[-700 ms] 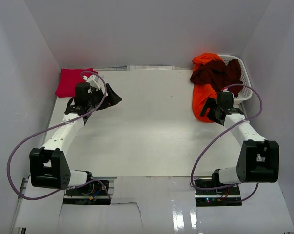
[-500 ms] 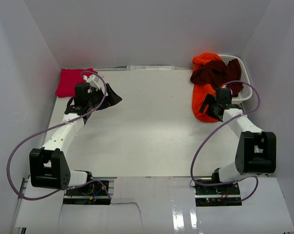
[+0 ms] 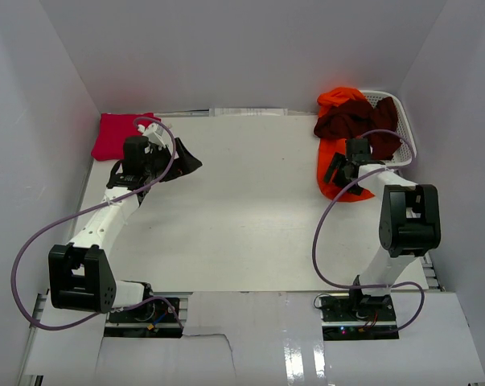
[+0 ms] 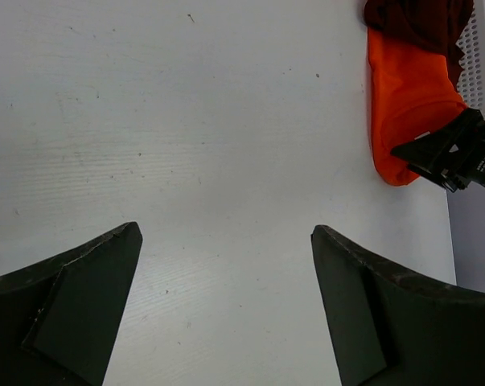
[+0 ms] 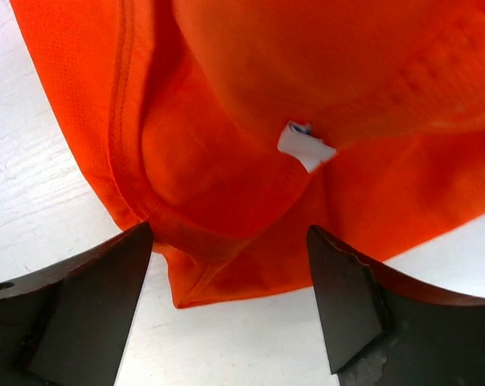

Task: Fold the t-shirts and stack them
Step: Grab crumpled tshirt from bin with the right arm, then move the tshirt to the center of the board

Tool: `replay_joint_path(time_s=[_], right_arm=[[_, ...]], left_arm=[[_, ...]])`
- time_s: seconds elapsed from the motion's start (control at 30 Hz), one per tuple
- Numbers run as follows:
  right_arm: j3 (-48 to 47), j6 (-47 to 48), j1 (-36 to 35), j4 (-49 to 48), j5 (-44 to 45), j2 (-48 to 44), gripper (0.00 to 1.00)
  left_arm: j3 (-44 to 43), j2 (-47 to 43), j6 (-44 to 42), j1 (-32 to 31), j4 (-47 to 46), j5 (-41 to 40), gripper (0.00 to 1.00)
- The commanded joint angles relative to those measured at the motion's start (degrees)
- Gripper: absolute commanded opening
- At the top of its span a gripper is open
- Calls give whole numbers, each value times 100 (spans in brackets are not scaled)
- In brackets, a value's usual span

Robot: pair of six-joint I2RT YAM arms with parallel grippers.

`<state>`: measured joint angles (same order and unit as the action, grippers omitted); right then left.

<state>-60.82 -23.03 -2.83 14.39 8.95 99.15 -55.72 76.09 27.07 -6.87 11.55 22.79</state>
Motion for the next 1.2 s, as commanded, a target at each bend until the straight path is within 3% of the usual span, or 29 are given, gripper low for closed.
replay_joint_path(time_s=[0.0, 0.03, 0.1, 0.2, 0.4, 0.5, 0.53, 0.57, 0.63, 0.67, 0.7, 0.73, 0.8, 0.9, 1.07, 1.17], right_arm=[[-404, 9, -51, -113, -59, 218, 75], [-431, 9, -68, -112, -77, 288, 67], [-466, 9, -112, -103, -86, 306, 39], [-632, 17, -209, -51, -95, 280, 9], [-1782, 88, -288, 555, -533, 297, 8], [-3256, 166, -280, 1274, -832, 507, 8], [-3827, 254, -279, 1581, -834, 830, 8], [-5164, 316, -288, 2263, -1060, 1025, 8], [-6690, 421, -271, 2908, -1368, 1691, 8], [-8003, 439, -253, 3242, -1596, 1852, 8], [-8373, 405, -210, 3219, -2207, 1940, 8], [-8446, 343, -192, 3045, -2553, 1793, 8], [-7283, 185, -183, 1835, -3848, 1320, 9], [-5588, 9, -296, 525, -5056, 396, 11], [-5309, 912, -1042, 1318, -6316, 8, 8], [-5695, 2106, -2122, 2873, -6414, 8, 8]], left_arm=[[-26, -86, 18, -16, -74, 138, 98], [-26, -86, 26, -16, -74, 138, 98], [-18, -86, 26, -16, -74, 156, 98], [-17, -104, 26, -16, -74, 165, 98], [9, -139, 26, -16, -74, 156, 98], [18, -139, 18, -16, -74, 156, 98], [18, -139, 18, -16, -74, 156, 98], [9, -139, 18, -16, -83, 156, 98], [9, -147, 18, -16, -83, 156, 98], [18, -148, 18, -16, -83, 156, 98], [9, -139, 9, -16, -83, 147, 98], [18, -156, 9, -16, -83, 138, 98], [18, -165, 0, -16, -74, 112, 98], [18, -174, -9, -16, -83, 103, 98], [18, -139, 0, -16, -83, 138, 98], [9, -121, 9, -16, -100, 138, 98]])
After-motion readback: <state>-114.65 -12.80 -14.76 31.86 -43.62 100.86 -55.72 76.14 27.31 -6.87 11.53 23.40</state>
